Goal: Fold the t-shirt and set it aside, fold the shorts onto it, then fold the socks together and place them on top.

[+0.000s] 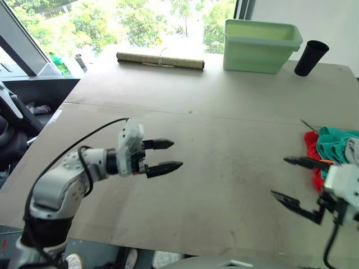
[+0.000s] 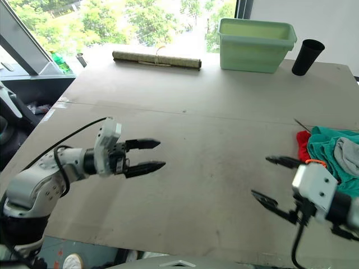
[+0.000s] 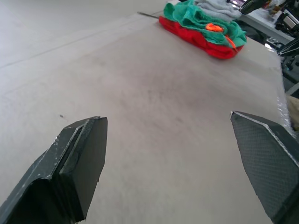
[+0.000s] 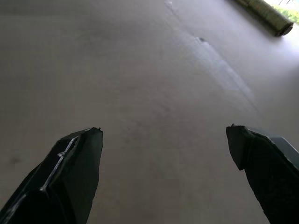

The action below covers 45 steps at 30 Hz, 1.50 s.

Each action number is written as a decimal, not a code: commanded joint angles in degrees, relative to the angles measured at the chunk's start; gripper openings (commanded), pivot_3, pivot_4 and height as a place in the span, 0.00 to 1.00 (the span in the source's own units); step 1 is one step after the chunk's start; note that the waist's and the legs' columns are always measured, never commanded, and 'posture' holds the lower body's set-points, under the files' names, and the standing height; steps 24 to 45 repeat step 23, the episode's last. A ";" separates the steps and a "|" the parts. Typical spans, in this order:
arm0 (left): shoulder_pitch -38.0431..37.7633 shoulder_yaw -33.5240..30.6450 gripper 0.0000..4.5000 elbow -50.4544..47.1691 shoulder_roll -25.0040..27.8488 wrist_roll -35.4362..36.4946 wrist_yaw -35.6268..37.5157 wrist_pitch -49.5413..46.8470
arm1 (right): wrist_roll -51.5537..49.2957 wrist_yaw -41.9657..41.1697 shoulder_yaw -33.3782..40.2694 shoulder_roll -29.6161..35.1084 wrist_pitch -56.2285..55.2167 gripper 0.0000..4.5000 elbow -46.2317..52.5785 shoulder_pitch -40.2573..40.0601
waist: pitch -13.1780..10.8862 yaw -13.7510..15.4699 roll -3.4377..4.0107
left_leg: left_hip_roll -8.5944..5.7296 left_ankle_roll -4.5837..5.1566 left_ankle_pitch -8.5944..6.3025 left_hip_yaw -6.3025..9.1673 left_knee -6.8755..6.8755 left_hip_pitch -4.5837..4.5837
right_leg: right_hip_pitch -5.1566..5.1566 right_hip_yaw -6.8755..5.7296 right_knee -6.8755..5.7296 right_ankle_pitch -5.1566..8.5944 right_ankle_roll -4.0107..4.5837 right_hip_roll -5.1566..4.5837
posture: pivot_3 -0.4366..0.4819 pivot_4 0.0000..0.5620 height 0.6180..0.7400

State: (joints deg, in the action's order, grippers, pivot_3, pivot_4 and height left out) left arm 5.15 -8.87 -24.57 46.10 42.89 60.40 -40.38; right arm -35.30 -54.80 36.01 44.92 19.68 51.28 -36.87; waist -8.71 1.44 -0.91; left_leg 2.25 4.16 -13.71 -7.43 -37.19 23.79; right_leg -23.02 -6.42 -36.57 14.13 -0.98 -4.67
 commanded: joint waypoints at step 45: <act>-17.75 -9.49 1.00 -0.20 4.85 -0.88 9.29 7.10 | -0.23 1.13 10.77 -9.12 -6.36 0.99 -2.08 -11.52 | 0.04 -0.67 0.38 | -0.08 0.18 -0.14 0.02 0.33 0.01 | -0.23 -0.03 0.07 0.11 0.02 -0.25 | 0.48 0.27 1.00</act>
